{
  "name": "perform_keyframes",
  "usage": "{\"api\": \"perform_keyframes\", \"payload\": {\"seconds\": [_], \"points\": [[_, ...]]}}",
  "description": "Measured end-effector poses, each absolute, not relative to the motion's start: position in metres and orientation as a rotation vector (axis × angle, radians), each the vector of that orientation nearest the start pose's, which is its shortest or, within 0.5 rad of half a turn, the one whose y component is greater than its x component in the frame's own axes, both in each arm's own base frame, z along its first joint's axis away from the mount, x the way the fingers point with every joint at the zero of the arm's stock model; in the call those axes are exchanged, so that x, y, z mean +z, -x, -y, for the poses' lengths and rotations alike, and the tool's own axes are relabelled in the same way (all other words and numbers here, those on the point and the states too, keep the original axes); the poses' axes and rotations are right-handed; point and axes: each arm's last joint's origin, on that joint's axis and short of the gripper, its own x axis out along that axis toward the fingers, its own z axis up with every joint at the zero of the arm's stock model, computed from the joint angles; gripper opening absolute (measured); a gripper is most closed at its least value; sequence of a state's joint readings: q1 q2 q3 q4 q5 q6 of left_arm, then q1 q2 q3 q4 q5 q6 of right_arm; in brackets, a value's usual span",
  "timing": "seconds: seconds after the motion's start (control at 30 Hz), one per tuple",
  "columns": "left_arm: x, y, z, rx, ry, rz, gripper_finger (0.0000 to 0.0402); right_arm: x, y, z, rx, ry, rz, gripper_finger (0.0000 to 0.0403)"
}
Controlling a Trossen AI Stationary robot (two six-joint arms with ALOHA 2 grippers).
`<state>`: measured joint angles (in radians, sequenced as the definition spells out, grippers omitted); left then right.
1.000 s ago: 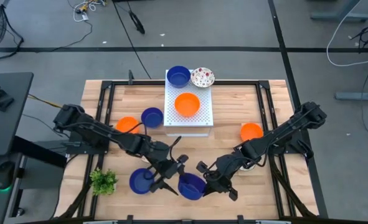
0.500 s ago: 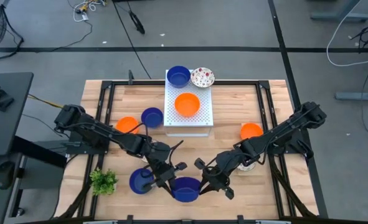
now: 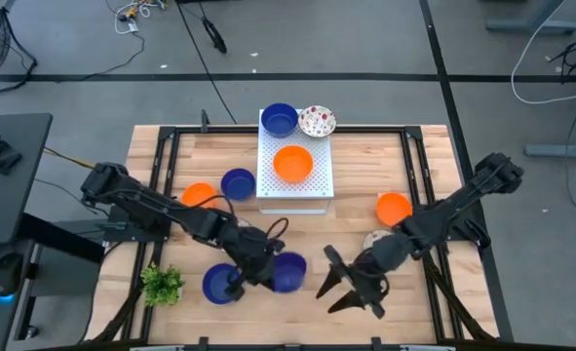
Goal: Pick & Place Mini bowls
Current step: Stack the blue bowl on top of the other blue bowl on the shelf
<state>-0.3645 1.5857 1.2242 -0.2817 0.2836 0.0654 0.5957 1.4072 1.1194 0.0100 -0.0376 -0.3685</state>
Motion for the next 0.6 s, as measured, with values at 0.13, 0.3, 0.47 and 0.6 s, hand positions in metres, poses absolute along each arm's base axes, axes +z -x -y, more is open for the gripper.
{"api": "perform_keyframes", "payload": {"seconds": [0.13, 0.3, 0.47, 0.6], "points": [[0.324, -0.323, 0.126, -0.472, -0.149, -0.694, 0.0005, 0.317, -0.253, -0.194, 0.671, 0.323, -0.27, 0.0192], [0.391, -0.313, 0.096, -0.171, -0.24, -0.744, 0.0005, 0.282, -0.244, -0.211, 0.67, 0.239, -0.336, 0.0178], [0.432, -0.308, 0.039, 0.129, -0.234, -0.723, 0.0005, 0.246, -0.24, -0.217, 0.614, 0.127, -0.255, 0.0166], [0.441, -0.313, -0.01, 0.277, -0.218, -0.71, 0.0005, 0.227, -0.238, -0.215, 0.596, 0.074, -0.148, 0.0158]]}}
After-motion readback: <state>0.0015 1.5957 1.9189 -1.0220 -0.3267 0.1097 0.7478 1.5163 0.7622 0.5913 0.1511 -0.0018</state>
